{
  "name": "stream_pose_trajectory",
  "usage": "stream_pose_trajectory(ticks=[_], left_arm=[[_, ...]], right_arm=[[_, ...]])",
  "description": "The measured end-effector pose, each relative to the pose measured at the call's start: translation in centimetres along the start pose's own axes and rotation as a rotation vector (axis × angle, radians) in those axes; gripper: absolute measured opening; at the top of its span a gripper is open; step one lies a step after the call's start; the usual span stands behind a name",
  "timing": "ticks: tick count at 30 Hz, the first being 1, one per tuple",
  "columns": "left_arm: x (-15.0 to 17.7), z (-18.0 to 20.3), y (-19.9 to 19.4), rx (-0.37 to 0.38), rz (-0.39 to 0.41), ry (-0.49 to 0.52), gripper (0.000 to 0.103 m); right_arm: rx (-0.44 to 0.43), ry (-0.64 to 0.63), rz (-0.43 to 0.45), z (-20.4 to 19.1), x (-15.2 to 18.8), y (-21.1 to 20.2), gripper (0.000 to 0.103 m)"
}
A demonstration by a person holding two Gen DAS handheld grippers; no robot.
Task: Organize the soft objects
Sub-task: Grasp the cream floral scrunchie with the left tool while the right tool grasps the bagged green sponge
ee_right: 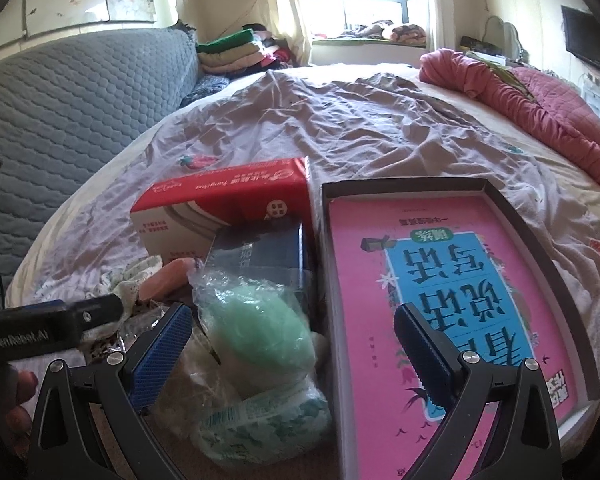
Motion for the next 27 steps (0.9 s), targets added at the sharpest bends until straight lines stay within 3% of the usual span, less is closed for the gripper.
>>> stream_pose_trajectory(ticks=[4, 6, 8, 10, 14, 17, 27], left_arm=[[0.3, -0.1, 0.8, 0.024, -0.018, 0.015, 0.078], [0.3, -0.2, 0.7, 0.038, -0.015, 0.009, 0.073], [0.2, -0.3, 0.7, 0.066, -0.024, -0.003, 0.065], [0.3, -0.6, 0.9, 0.099, -0.037, -0.013, 0.058], [0.2, -1.0, 1.0, 0.117, -0.04, -0.018, 0.035], [0.1, -1.4, 0.6, 0.155, -0.032, -0.035, 0.026], [-0.6, -2.0, -2.0, 0.207, 0.04, -0.056, 0.021]], right_arm=[[-0.018, 0.005, 0.004, -0.1, 0.2, 0.5, 0.095], [-0.012, -0.009, 0.002, -0.2, 0.2, 0.7, 0.085], [-0.024, -0.028, 0.001, -0.5, 0.3, 0.8, 0.067], [-0.044, -0.051, 0.006, -1.0, 0.3, 0.7, 0.055], [-0.068, -0.067, 0.031, -1.3, 0.2, 0.1, 0.051], [-0.066, -0.06, 0.059, -1.1, 0.1, -0.5, 0.051], [-0.084, -0.025, 0.124, -0.6, -0.2, -2.1, 0.05]])
Point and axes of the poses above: each gripper's, at about its wrist camera, not at the fingertips, and y roughly the way its jaws point, z to its right, x to its underside, the point moved 2 cm from there along y, roughly the way its jaws point, and after that the axes turned 11 degrees about -y, right-handed, at the moved point
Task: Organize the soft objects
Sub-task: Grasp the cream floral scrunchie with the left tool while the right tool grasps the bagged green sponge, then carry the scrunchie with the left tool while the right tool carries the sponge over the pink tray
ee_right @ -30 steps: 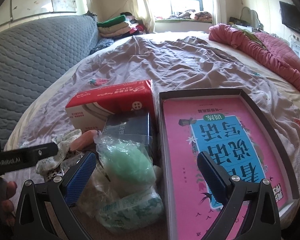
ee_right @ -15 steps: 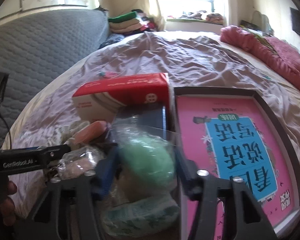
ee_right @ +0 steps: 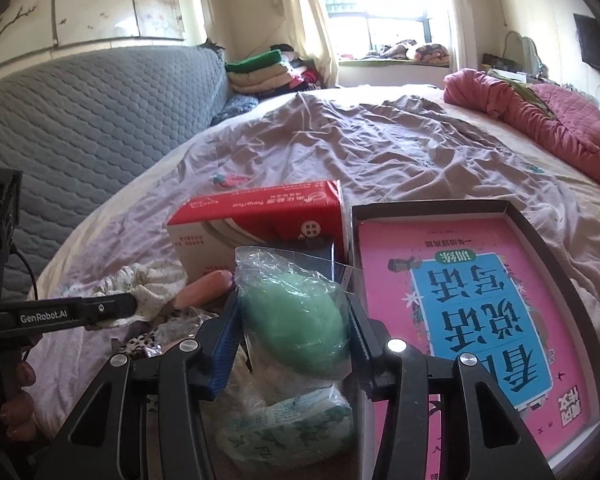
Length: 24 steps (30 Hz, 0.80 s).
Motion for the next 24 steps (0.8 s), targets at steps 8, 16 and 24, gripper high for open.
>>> stream_pose_trajectory(ticks=[8, 16, 24], left_arm=[[-0.2, 1.6, -2.8, 0.023, 0.076, 0.04, 0.021], [1.3, 5.3, -4.1, 0.052, 0.093, 0.117, 0.021], [3.3, 9.2, -5.0, 0.082, 0.101, 0.194, 0.021]], right_arm=[[-0.014, -0.007, 0.027, -0.5, -0.3, -1.1, 0.05], [-0.008, 0.021, 0.052, 0.4, -0.4, -3.1, 0.05], [0.019, 0.042, 0.085, 2.1, -0.5, -5.7, 0.05]])
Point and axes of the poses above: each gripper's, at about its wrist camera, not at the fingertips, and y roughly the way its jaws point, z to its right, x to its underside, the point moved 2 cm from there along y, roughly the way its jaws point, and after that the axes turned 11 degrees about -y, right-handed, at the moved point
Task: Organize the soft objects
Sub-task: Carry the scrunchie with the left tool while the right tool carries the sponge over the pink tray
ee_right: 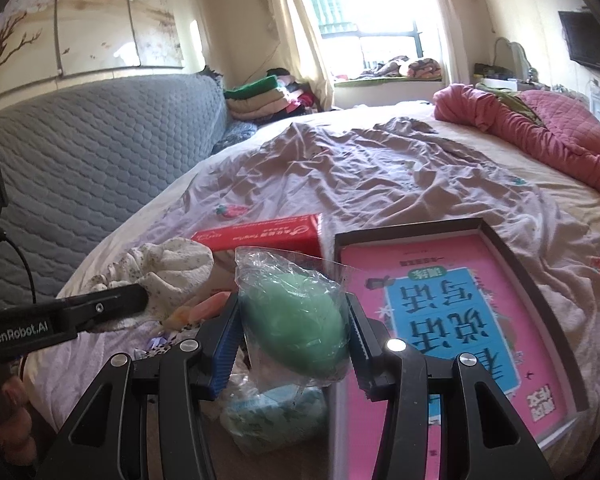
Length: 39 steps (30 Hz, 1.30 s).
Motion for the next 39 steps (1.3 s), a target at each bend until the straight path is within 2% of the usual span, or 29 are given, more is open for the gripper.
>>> stream_pose_trajectory(ticks=[11, 22, 29, 39], left_arm=[[1.8, 3.6, 0.2, 0.016, -0.022, 0.064, 0.021], [3.8, 8.2, 1.8, 0.038, -0.06, 0.143, 0.021], [5.2, 10.5, 3.4, 0.035, -0.1, 0.187, 0.021], [6.4, 11.7, 5.2, 0.017, -0.137, 0.213, 0.021]], right_arm=[[0.056, 0.06, 0.033, 3.6, 0.0, -2.7, 0.05], [0.16, 0.094, 0.035, 8.1, 0.3, -5.0, 0.05], [0.272, 0.061, -0.035, 10.2, 0.9, -5.5, 0.05], [0.286, 0.099, -0.079, 12.4, 2.4, -5.1, 0.05]])
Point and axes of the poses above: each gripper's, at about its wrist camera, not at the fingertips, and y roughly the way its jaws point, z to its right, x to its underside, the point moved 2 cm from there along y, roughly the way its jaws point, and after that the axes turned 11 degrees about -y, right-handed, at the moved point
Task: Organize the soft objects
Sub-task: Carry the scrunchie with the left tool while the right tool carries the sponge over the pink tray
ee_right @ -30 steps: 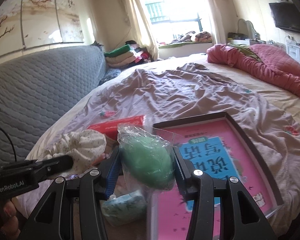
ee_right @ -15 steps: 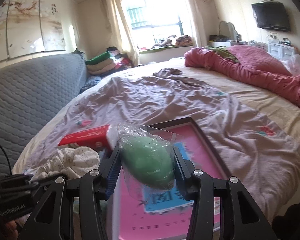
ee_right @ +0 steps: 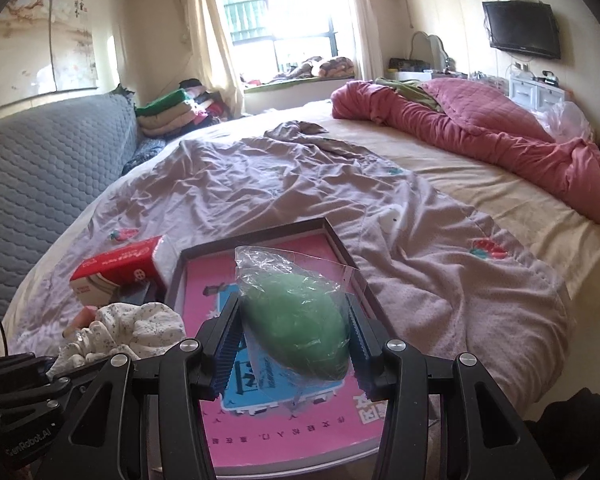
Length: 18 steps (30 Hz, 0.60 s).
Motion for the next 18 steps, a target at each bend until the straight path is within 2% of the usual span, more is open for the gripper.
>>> stream_pose_trajectory(ticks=[8, 18], left_arm=[[1.0, 1.1, 2.4, -0.026, -0.06, 0.036, 0.021], [2.2, 2.0, 4.7, -0.017, -0.134, 0.049, 0.021]], right_arm=[[0.0, 0.043, -0.141, 2.1, 2.4, 2.8, 0.05], [-0.028, 0.077, -0.218, 3.3, 4.6, 4.8, 0.05]])
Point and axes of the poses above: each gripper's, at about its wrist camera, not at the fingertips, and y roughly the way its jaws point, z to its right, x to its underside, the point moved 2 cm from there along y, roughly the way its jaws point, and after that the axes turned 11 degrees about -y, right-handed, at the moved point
